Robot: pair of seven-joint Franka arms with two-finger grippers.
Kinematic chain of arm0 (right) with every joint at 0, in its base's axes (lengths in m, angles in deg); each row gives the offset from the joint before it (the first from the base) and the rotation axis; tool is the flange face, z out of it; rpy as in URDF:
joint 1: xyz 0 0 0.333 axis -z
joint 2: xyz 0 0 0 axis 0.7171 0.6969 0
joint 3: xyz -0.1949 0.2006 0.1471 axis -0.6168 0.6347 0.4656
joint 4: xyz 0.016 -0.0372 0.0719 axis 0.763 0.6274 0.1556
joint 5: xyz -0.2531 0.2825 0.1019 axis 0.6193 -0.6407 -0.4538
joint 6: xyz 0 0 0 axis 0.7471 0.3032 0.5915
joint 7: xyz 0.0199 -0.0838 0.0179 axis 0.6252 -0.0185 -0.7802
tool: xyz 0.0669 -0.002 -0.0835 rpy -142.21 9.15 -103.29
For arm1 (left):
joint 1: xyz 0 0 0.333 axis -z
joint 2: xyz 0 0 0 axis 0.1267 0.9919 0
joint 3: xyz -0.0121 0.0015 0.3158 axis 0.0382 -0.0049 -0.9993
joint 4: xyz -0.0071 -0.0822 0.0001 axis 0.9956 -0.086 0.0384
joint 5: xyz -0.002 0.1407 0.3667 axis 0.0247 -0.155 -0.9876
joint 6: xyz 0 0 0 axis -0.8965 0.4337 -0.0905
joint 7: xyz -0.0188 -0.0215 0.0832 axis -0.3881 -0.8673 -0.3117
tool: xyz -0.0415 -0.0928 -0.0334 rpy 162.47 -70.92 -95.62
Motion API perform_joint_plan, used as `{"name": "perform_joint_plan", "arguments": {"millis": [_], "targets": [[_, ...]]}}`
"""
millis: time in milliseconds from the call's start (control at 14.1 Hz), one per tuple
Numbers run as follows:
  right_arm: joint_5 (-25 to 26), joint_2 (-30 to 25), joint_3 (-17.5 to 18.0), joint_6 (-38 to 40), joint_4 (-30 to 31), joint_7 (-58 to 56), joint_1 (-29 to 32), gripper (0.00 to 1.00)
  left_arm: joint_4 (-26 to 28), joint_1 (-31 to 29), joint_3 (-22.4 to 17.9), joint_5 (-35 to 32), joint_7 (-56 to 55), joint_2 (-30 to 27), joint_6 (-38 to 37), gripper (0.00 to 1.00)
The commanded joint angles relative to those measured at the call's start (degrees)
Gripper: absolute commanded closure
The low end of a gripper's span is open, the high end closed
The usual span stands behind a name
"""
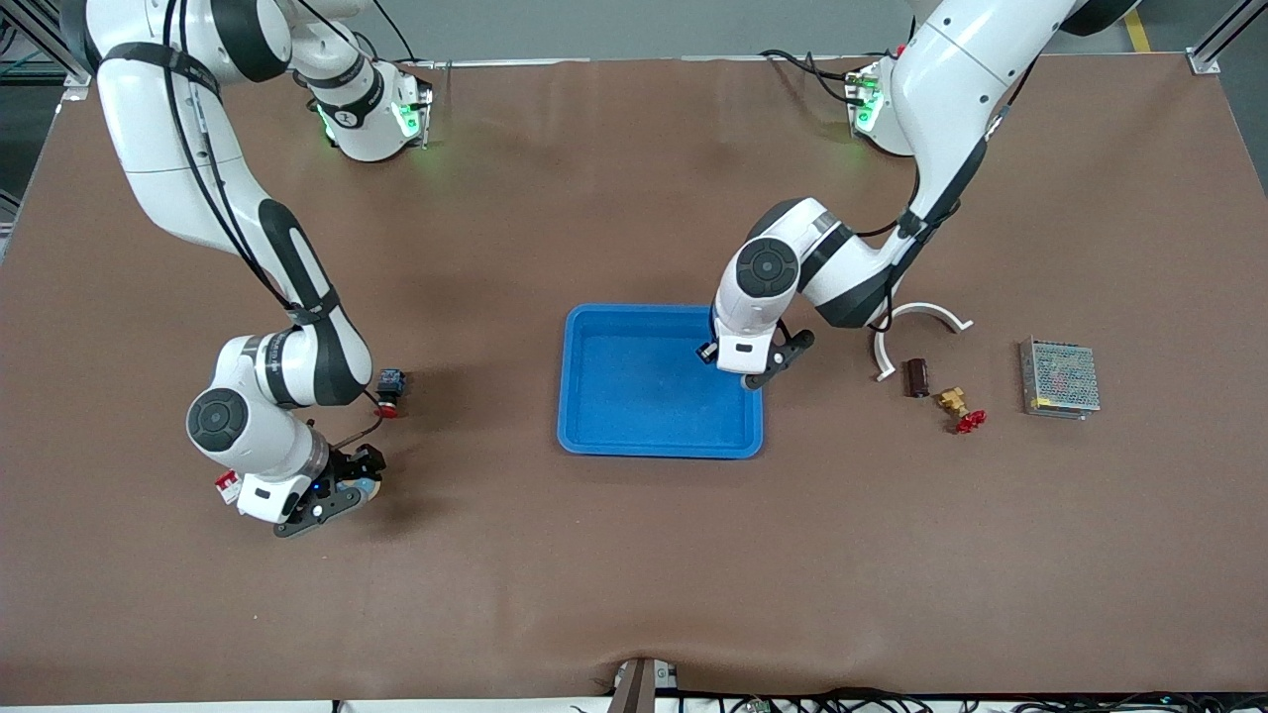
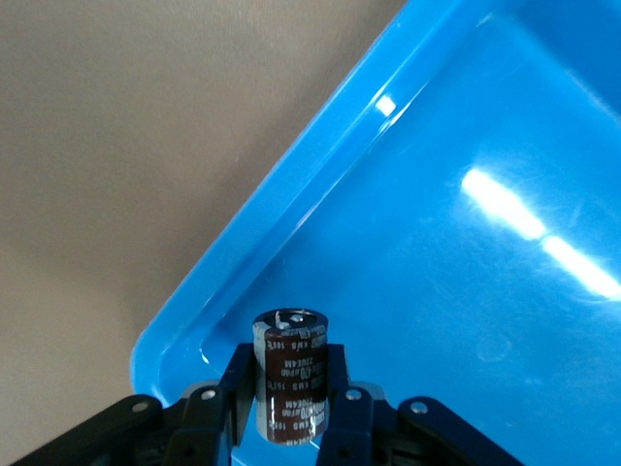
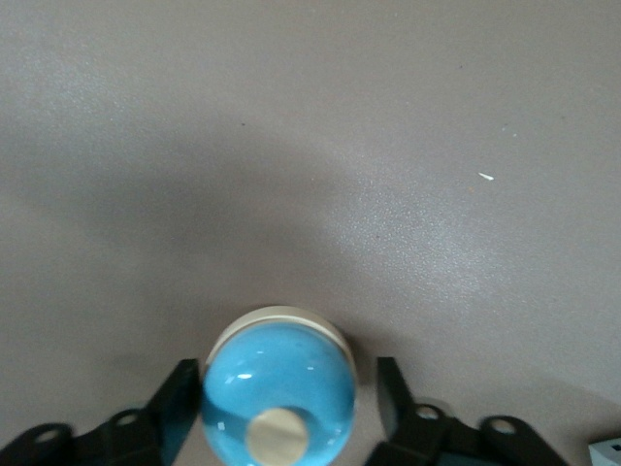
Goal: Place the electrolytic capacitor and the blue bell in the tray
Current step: 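Release the capacitor in the tray while the right gripper carries the bell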
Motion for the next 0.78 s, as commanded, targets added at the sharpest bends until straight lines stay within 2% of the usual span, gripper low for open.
{"name": "perform_joint_plan", "arguments": {"millis": [0, 71, 213, 354, 425, 496, 567, 709], "targets": [[-0.10, 0.67, 0.40, -0.11, -0.85, -0.19, 0.39, 0.34, -1.30, 0.52, -0.36, -1.88, -1.58, 2.04, 0.31, 1.00], [-0.10, 0.67, 0.40, -0.11, -0.85, -0.19, 0.39, 0.37, -1.30, 0.52, -0.36, -1.88, -1.66, 2.22, 0.31, 1.00], [-0.10, 0.67, 0.40, 0.07, -0.94, -0.10, 0.39, 0.49, -2.26, 0.52, -0.45, -1.88, -1.75, 3.10, 0.31, 0.88], [-0.18, 0.59, 0.40, 0.59, -1.11, 0.43, 0.39, 0.49, -2.71, 0.52, -0.45, -1.88, -1.75, 3.80, 0.31, 0.67], [-0.36, 0.41, 0.40, 0.94, -1.29, 0.43, 0.39, 0.50, -2.79, 0.52, -0.45, -1.88, -1.67, 3.81, 0.31, 0.51], [-0.45, 0.24, 0.49, 1.03, -1.55, 0.51, 0.22, 0.50, -2.79, 0.43, -0.53, -1.97, -1.49, 3.81, 0.31, 0.22], [-1.32, 0.15, 0.49, 1.38, -1.90, 0.52, 0.05, 0.52, -2.79, 0.52, -0.62, -1.97, -1.32, 3.63, 0.31, 0.00], [-2.90, -0.03, 0.49, 4.79, -4.26, 0.52, -0.39, 0.52, -3.41, 0.43, -0.53, -1.97, -1.14, 3.28, -0.13, 0.00]]}}
